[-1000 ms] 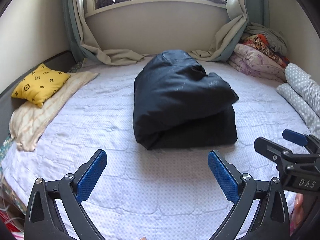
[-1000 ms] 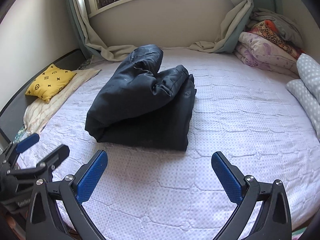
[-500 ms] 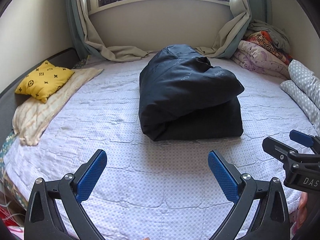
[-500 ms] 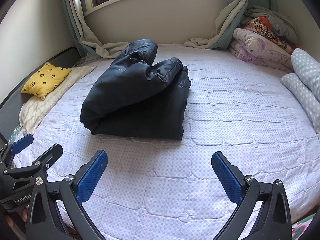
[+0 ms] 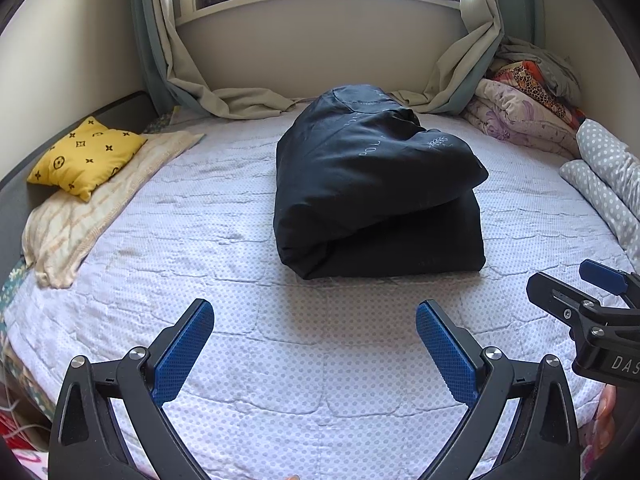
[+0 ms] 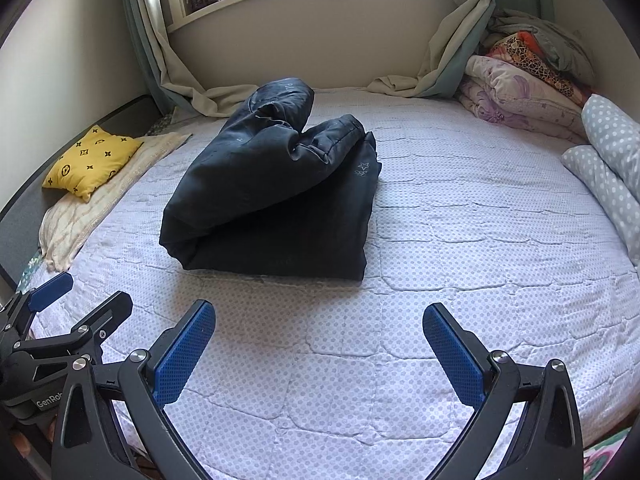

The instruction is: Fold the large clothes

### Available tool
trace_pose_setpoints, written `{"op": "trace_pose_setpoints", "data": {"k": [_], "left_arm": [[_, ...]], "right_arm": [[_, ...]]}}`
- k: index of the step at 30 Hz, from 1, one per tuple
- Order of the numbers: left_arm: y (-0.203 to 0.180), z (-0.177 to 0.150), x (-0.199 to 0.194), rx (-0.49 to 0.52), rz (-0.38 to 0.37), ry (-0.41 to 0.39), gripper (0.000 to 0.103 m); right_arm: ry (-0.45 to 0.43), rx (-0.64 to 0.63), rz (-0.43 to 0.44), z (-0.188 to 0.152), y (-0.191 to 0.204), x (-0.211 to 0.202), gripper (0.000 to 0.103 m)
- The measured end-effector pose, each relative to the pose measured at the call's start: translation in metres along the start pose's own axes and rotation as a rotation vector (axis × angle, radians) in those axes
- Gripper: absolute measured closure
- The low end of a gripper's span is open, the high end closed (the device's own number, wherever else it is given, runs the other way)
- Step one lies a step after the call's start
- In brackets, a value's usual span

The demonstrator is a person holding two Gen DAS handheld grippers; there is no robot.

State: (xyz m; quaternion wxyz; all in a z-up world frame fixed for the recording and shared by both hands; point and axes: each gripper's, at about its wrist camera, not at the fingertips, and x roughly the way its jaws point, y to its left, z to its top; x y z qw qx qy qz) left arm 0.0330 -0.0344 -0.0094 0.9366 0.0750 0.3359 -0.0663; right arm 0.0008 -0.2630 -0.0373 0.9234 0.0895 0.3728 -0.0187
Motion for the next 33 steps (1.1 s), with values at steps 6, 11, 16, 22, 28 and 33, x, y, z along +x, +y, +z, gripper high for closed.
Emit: {"op": "trace_pose_setpoints", "data": {"k": [6,11,16,22,28,33], "left_arm": [[-0.0014,0.0001,-0.0022,0.003,-0.005,-0.006,0.000],[-0.0009,0.0005,-0.0036,-0.005,-0.007,-0.007,0.000],[-0.0007,0.0009,-0.0034,-0.001,-0.004,-0.008,0.000],[-0.0006,0.0012,-0.0035,-0.002,-0.004,-0.005,0.000],[0.0019,0.0012,-0.0034,-0.012,-0.020,-0.005,0.000],[0.0063,0.0010,-0.0044,-0.051,-0.080,0.000,0.000]], "right_arm": [[-0.001,-0.001,-0.002,-0.0004,0.0000,-0.0005,0.000],[0.000,-0.004,-0.002,-0.0005,-0.0012,-0.0010,0.000],[0.000,-0.005,-0.001,-0.0008,-0.0011,-0.0014,0.000],[-0.002,-0.005,0.000,-0.0008,-0.0018,-0.0018,0.000],[0.001,-0.004,0.002,-0.0009,-0.0026,-0.0023,0.000],[0.005,-0.003,0.004,-0.0018,-0.0030,-0.0021,0.000]]}}
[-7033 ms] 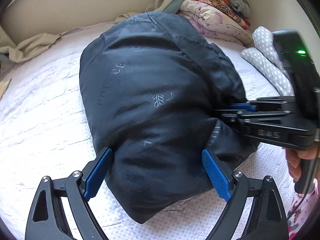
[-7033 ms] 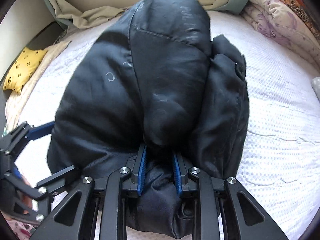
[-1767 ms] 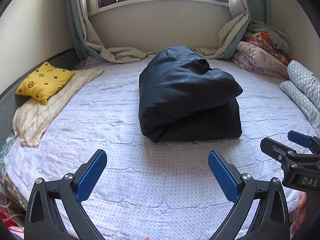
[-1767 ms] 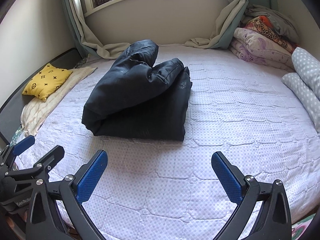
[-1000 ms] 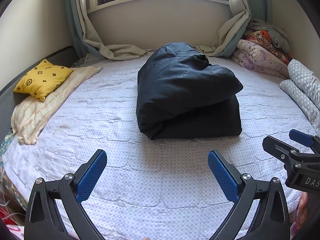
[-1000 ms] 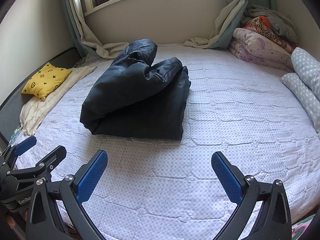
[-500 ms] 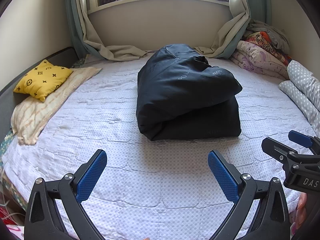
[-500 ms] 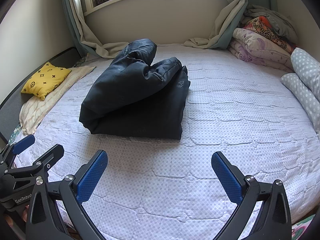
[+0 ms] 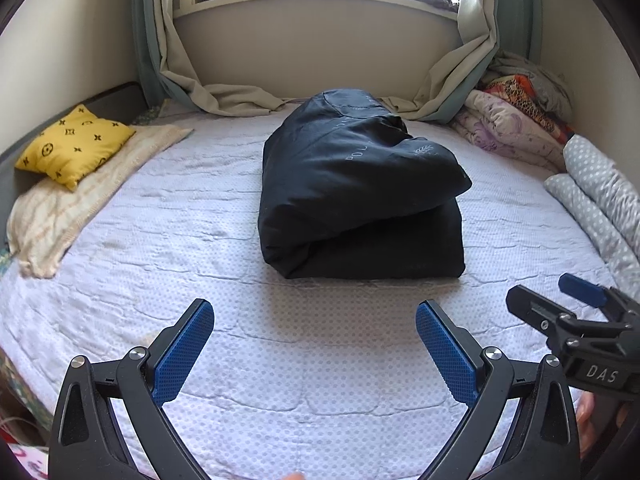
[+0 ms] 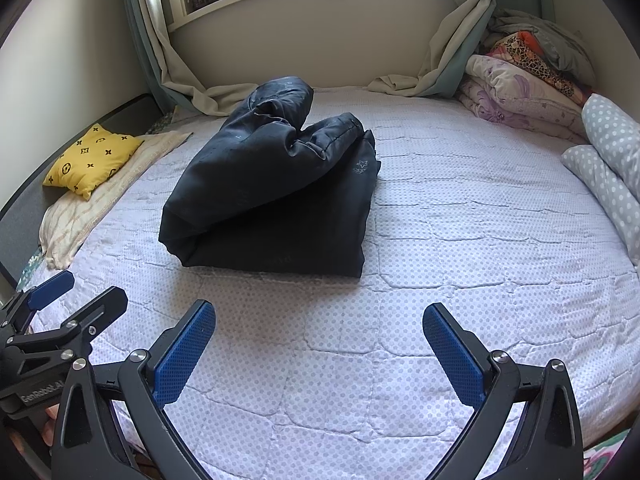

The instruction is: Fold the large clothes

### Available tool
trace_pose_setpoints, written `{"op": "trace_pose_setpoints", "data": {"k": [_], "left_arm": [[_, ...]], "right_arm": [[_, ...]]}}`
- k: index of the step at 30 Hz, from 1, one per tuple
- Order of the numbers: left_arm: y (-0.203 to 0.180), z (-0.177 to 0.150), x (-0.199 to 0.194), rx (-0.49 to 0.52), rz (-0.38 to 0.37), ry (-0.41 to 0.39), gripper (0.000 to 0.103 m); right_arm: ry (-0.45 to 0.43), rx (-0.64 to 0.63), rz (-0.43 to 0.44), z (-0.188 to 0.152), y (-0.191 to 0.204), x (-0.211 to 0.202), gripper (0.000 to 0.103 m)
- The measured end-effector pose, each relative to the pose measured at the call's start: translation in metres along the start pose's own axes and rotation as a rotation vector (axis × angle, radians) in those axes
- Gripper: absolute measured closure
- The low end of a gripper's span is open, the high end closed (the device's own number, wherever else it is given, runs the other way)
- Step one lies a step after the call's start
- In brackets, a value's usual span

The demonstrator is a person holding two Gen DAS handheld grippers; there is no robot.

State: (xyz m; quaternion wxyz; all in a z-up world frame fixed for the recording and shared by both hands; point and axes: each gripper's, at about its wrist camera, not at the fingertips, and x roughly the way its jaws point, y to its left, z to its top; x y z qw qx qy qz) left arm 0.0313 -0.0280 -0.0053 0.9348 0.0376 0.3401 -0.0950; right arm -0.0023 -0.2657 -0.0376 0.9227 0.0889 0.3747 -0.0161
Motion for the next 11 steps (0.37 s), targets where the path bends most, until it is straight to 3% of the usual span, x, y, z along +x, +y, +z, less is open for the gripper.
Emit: {"op": "trace_pose_setpoints", "data": {"k": [11], "left_arm": [[-0.010,-0.002,0.000,0.047,0.022,-0.011,0.000]], "right_arm": [[0.010,-0.002,0.006,0.000,-0.004,0.003,0.000]]}}
